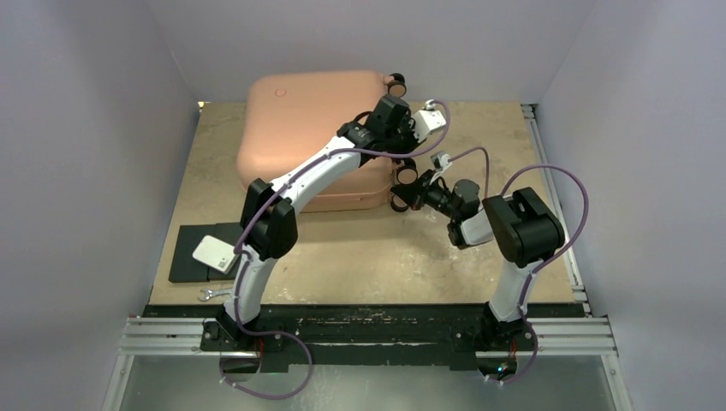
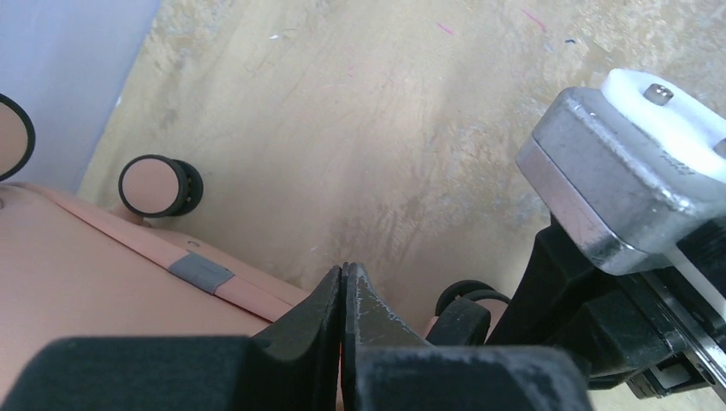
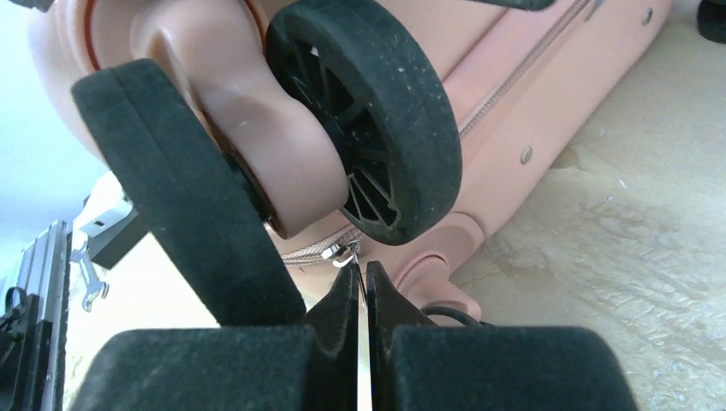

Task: Pack the luggage
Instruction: Zip the luggage at the center of the board.

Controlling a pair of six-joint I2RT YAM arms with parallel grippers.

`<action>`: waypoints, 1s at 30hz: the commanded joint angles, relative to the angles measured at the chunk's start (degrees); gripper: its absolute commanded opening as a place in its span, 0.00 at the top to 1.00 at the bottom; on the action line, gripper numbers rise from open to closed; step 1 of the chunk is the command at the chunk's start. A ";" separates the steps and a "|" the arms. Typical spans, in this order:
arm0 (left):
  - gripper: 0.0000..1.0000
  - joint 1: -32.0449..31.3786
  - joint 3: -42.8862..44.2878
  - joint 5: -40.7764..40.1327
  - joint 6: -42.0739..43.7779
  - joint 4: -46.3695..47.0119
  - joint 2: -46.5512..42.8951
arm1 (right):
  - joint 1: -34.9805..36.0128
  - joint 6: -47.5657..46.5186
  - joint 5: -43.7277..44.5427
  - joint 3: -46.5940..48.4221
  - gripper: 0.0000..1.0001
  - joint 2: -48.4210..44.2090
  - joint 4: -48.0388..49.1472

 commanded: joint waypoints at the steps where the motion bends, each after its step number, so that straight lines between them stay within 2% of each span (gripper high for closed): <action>1: 1.00 1.57 -7.40 -1.25 -2.18 -22.41 4.22 | -3.80 -1.23 26.52 5.10 1.00 -2.82 -7.37; 8: 1.00 1.55 -8.43 -0.93 -2.18 -22.47 3.67 | -4.44 1.92 32.99 6.52 1.00 -4.16 -11.89; 11: 1.00 1.58 -8.17 -0.76 -2.19 -22.49 3.27 | -5.46 5.07 31.42 7.19 1.00 -3.91 -12.28; 17: 1.00 1.68 -7.32 -0.60 -2.45 -22.93 3.25 | -6.96 10.82 21.77 7.51 1.00 -0.74 -5.92; 20: 1.00 1.82 -6.88 -0.43 -2.36 -23.58 3.61 | -6.96 9.67 26.29 8.44 1.00 0.13 -5.37; 30: 1.00 1.87 -8.88 0.64 -2.30 -23.52 2.94 | -6.94 5.15 37.65 16.50 1.00 -0.02 -16.06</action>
